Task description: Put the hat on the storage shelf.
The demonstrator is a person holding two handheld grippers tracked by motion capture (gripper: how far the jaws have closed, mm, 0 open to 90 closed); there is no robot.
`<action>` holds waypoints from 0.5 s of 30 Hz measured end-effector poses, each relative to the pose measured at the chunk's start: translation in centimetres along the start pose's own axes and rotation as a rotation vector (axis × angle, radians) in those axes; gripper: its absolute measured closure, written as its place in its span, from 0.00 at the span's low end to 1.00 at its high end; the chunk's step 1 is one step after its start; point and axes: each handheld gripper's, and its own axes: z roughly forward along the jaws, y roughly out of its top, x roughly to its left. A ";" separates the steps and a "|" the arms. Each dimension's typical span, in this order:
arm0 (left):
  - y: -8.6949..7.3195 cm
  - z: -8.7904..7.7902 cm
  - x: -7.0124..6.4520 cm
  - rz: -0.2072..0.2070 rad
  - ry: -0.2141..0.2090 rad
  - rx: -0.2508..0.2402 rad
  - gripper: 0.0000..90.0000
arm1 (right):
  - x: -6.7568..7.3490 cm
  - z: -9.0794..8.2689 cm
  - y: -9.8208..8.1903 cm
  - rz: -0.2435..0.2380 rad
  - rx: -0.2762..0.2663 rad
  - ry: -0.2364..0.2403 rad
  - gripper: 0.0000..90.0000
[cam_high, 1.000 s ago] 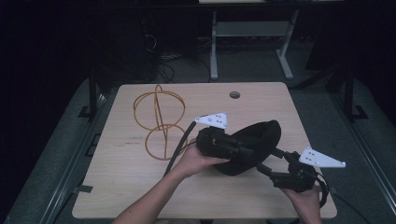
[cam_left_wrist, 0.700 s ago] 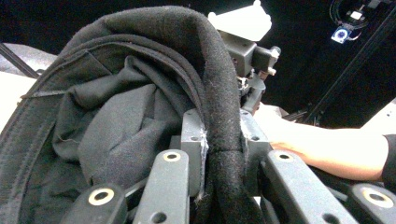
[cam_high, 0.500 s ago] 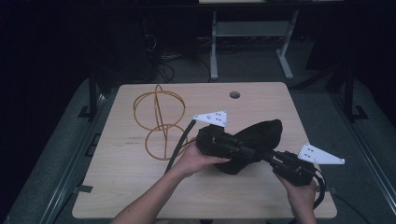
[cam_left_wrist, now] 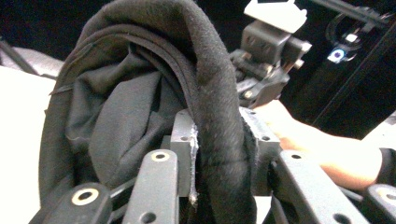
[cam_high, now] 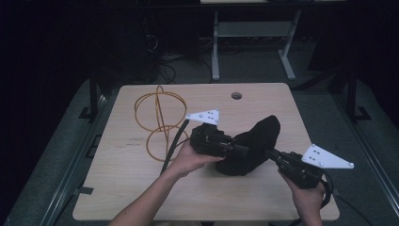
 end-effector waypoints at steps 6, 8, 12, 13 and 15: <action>-0.3 -0.5 0.2 -0.007 0.019 -0.010 0.73 | 0.1 -0.3 1.2 -0.026 0.011 -0.012 0.98; -0.2 -0.7 0.1 0.001 0.031 -0.007 0.70 | 0.2 -0.4 1.7 -0.034 0.012 -0.018 0.98; -0.1 -1.2 -0.2 0.030 0.079 0.024 0.64 | 0.3 -0.5 2.8 -0.061 0.014 -0.020 0.98; -0.2 -1.3 -0.3 0.038 0.084 0.035 0.62 | 0.2 -0.5 3.0 -0.069 0.012 -0.022 0.98; -0.2 -1.5 -0.4 0.039 0.081 0.033 0.59 | 0.2 -0.6 3.5 -0.085 0.012 -0.020 0.98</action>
